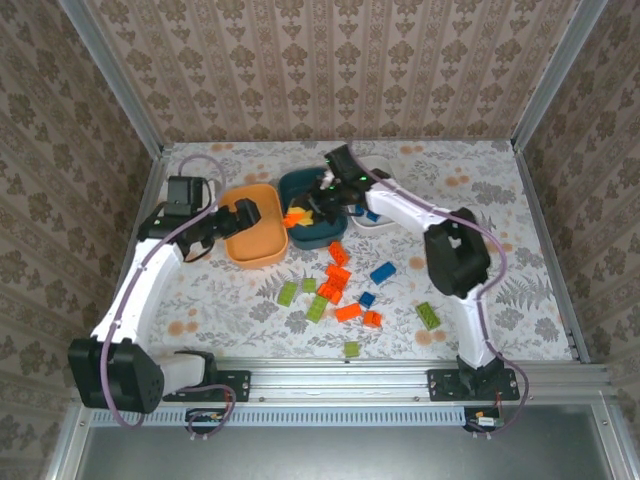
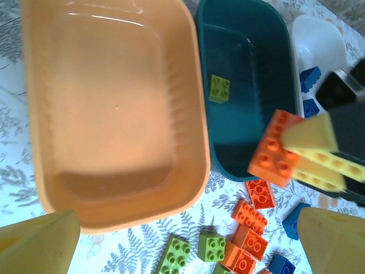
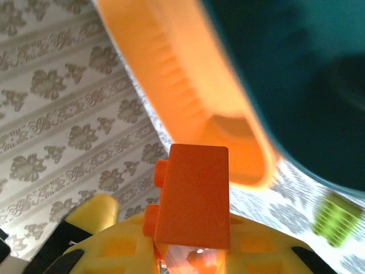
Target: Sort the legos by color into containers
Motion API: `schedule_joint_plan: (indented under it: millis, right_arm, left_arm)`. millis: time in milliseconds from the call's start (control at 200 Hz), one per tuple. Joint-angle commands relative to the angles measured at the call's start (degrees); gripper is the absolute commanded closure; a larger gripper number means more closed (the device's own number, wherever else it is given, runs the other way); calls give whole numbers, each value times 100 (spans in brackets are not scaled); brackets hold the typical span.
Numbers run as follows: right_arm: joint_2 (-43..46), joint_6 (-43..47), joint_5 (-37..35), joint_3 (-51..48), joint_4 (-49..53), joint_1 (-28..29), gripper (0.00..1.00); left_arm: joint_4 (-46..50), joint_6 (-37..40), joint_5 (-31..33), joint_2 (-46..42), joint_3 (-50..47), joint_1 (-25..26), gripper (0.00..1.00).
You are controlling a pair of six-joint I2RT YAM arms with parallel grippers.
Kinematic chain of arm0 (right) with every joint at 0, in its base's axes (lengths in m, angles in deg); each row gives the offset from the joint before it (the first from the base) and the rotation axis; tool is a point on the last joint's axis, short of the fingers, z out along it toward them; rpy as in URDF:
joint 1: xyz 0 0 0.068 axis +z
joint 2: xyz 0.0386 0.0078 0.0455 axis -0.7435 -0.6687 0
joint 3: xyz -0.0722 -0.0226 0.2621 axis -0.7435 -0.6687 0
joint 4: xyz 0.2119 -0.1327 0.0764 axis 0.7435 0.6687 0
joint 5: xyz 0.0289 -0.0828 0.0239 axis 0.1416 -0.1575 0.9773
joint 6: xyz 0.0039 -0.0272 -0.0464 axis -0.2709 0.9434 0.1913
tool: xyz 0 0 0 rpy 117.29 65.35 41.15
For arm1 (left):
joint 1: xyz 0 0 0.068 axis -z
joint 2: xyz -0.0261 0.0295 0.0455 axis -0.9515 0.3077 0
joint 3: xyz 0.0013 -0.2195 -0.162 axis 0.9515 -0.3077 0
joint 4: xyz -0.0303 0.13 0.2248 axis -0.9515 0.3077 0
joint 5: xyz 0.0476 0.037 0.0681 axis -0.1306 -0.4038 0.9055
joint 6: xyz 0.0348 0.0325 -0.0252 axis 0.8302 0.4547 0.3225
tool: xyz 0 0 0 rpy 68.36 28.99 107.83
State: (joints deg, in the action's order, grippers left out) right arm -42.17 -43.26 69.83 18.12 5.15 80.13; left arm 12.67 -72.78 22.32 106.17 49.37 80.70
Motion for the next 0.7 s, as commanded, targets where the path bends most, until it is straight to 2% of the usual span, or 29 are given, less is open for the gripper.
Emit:
schedule_joint_plan:
  millis: [0, 165, 325, 570, 695]
  right_arm:
    - [-756, 223, 584, 1082, 101, 249, 80]
    - [-1728, 341, 584, 2379, 768, 461, 75]
    - [-1968, 291, 528, 2798, 836, 491, 53]
    - [-1790, 423, 491, 2826, 914, 466, 48]
    - [-1373, 1099, 249, 2777, 1508, 323, 47]
  left_arm:
    - [69, -229, -132, -336, -265, -217, 0]
    - [147, -248, -265, -596, -465, -478, 0]
    - [215, -157, -371, -644, -488, -690, 0]
    - [6, -212, -523, -465, -505, -748, 0]
    - [-151, -237, -565, -368, -491, -707, 0]
